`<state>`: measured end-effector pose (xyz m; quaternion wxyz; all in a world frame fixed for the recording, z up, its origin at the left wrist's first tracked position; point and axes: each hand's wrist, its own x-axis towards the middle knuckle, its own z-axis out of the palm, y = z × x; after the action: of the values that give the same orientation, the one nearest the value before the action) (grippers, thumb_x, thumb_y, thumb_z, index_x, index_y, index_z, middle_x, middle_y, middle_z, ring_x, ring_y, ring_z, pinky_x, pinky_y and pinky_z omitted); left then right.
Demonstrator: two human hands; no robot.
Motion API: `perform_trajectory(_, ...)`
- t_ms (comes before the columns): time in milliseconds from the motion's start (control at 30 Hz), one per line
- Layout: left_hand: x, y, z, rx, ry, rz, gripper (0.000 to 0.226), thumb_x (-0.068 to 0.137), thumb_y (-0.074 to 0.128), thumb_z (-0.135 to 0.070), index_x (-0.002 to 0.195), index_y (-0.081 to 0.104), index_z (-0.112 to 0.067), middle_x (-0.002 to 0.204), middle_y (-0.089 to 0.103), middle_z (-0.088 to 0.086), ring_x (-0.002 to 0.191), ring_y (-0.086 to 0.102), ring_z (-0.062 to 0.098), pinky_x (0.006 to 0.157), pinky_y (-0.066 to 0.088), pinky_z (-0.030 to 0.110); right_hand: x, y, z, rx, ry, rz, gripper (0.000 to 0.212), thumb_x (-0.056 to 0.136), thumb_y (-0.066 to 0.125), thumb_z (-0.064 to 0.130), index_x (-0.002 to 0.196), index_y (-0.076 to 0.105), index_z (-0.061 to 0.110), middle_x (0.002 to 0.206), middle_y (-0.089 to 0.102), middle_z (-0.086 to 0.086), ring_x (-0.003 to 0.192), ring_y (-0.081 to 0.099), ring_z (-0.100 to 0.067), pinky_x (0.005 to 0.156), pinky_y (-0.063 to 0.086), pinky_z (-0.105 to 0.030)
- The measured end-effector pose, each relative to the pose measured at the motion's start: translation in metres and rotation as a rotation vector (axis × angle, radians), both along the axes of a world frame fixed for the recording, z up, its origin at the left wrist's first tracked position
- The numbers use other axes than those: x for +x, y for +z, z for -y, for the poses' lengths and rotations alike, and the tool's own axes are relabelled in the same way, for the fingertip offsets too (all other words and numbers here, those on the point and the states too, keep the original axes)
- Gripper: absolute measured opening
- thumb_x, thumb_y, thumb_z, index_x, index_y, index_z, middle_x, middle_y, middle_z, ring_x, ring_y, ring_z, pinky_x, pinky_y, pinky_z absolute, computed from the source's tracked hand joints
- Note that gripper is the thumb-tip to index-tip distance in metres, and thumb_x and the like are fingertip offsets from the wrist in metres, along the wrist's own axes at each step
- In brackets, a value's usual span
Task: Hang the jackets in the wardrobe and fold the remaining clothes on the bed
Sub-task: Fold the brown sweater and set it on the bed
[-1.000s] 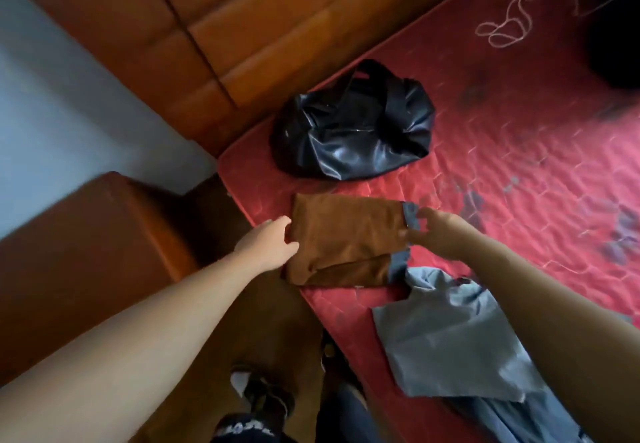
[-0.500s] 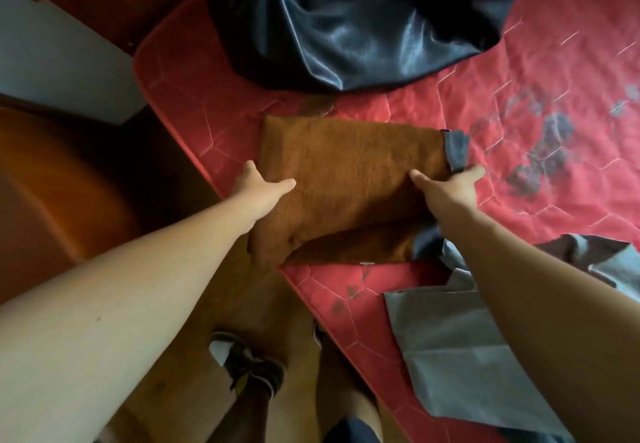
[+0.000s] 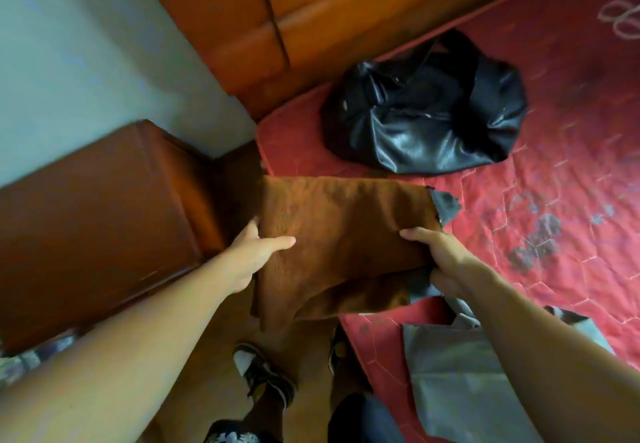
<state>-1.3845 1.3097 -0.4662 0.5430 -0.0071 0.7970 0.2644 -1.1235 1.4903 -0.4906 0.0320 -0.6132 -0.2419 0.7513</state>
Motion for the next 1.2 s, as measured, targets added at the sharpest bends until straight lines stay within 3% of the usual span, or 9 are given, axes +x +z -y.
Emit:
perform_trajectory(200,-0.066,0.159,0.118,0.092,0.268,-0.070,0.076,0.074,0.089,-0.031,0.138,0.049,-0.032,0.121,0.068,-0.003,0.109,0.066,0.022,0.103,0.050,0.047,-0.117,0.147,0.051,0.121,0.253,-0.160,0.044,0.079,0.070,-0.004,0.120,0.063,0.013,0.102,0.077,-0.014,0.087,0.076,-0.030,0.069,0.062,-0.040)
perform_trajectory(267,-0.082,0.205,0.165,0.141,0.339,-0.121,0.069,0.075,0.089,-0.030,0.134,0.053,-0.032,0.120,0.072,-0.001,0.107,0.069,0.022,0.100,0.052,0.048,-0.160,0.189,0.075,0.185,0.370,-0.199,0.046,0.080,0.073,-0.002,0.120,0.061,0.016,0.107,0.076,-0.013,0.093,0.075,-0.029,0.080,0.062,-0.042)
perform_trajectory(333,-0.093,0.246,0.214,0.179,0.422,-0.176,0.064,0.076,0.088,-0.032,0.131,0.056,-0.034,0.121,0.072,-0.001,0.107,0.070,0.022,0.098,0.054,0.047,-0.202,0.227,0.103,0.268,0.512,-0.229,0.045,0.080,0.077,0.003,0.118,0.059,0.019,0.111,0.074,-0.012,0.100,0.072,-0.030,0.091,0.058,-0.044)
perform_trajectory(500,-0.097,0.323,0.336,0.263,0.650,-0.315,0.045,0.080,0.084,-0.029,0.119,0.062,-0.035,0.114,0.073,-0.005,0.105,0.070,0.020,0.081,0.058,0.037,-0.300,0.309,0.190,0.564,0.913,-0.306,0.049,0.081,0.080,0.026,0.121,0.051,0.025,0.105,0.067,0.007,0.093,0.067,-0.015,0.086,0.054,-0.035)
perform_trajectory(633,-0.095,0.360,0.435,0.276,0.810,-0.444,0.042,0.085,0.080,-0.032,0.123,0.061,-0.032,0.108,0.073,-0.008,0.089,0.072,0.009,0.065,0.057,0.024,-0.363,0.354,0.284,0.728,1.155,-0.373,0.050,0.083,0.075,0.035,0.124,0.048,0.026,0.110,0.065,0.004,0.098,0.066,-0.019,0.091,0.054,-0.038)
perform_trajectory(733,-0.099,0.380,0.510,0.270,0.905,-0.483,0.037,0.087,0.078,-0.036,0.120,0.061,-0.035,0.100,0.072,-0.014,0.077,0.072,0.002,0.051,0.053,0.017,-0.401,0.379,0.362,0.770,1.224,-0.468,0.038,0.083,0.075,0.027,0.116,0.055,0.025,0.105,0.070,0.004,0.092,0.068,-0.016,0.077,0.055,-0.030)
perform_trajectory(833,-0.104,0.392,0.583,0.268,0.993,-0.513,0.036,0.087,0.077,-0.043,0.116,0.057,-0.040,0.106,0.067,-0.014,0.088,0.066,0.006,0.056,0.053,0.024,-0.440,0.398,0.440,0.839,1.258,-0.546,0.032,0.083,0.075,0.018,0.106,0.055,0.030,0.101,0.069,0.005,0.088,0.066,-0.010,0.071,0.051,-0.027)
perform_trajectory(1100,-0.138,0.403,0.714,0.324,1.248,-0.587,0.029,0.085,0.076,-0.051,0.099,0.050,-0.050,0.105,0.062,-0.021,0.090,0.063,0.007,0.061,0.049,0.030,-0.540,0.434,0.608,0.949,1.399,-0.623,0.053,0.085,0.073,0.016,0.132,0.051,0.009,0.119,0.064,-0.012,0.110,0.063,-0.033,0.100,0.051,-0.050)
perform_trajectory(1200,-0.154,0.404,0.747,0.340,1.346,-0.625,0.032,0.089,0.075,-0.043,0.108,0.049,-0.043,0.100,0.057,-0.021,0.086,0.059,0.003,0.060,0.046,0.025,-0.572,0.436,0.657,0.935,1.417,-0.669,0.057,0.085,0.074,0.014,0.136,0.049,0.009,0.117,0.063,-0.010,0.100,0.064,-0.025,0.088,0.055,-0.035)
